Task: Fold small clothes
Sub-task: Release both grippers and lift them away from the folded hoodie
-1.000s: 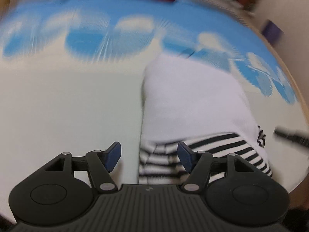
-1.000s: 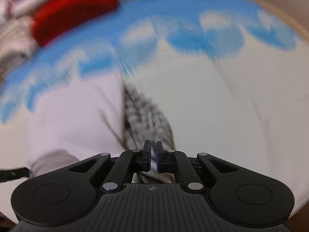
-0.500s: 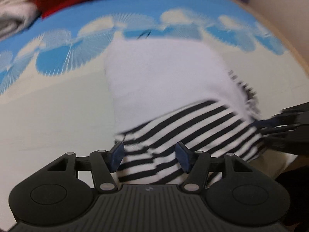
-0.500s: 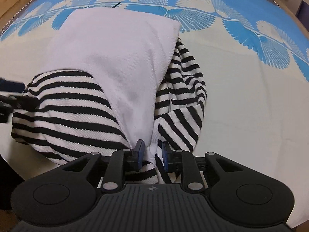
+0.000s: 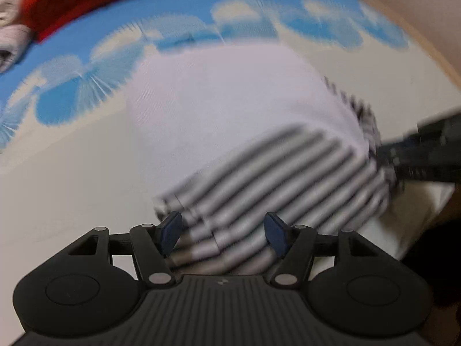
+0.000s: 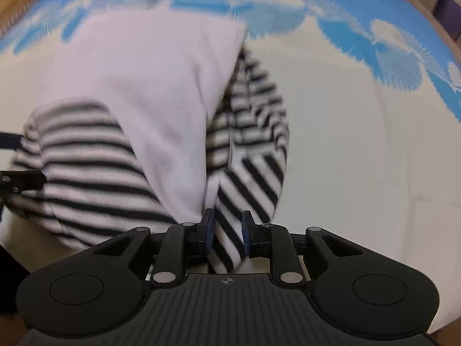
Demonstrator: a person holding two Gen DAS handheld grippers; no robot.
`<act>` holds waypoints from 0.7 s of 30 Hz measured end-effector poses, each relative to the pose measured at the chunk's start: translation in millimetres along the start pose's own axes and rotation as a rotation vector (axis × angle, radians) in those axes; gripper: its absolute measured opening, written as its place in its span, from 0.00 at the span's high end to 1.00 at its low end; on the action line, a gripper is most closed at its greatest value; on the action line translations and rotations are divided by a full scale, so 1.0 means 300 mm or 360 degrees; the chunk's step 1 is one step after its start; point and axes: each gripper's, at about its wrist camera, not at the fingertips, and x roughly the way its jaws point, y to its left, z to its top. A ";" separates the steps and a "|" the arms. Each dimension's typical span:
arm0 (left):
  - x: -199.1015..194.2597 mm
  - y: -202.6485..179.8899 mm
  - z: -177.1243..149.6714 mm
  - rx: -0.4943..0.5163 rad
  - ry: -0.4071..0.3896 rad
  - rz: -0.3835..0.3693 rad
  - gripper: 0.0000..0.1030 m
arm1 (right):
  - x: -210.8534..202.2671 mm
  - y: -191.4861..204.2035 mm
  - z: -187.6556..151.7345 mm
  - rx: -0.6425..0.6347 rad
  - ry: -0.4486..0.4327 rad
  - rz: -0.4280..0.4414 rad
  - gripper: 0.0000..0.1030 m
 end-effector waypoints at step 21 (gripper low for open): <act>-0.151 0.287 0.007 -0.0705 -0.0385 0.0259 0.09 | -0.151 -0.044 -0.011 0.0147 -0.0379 -0.0172 0.44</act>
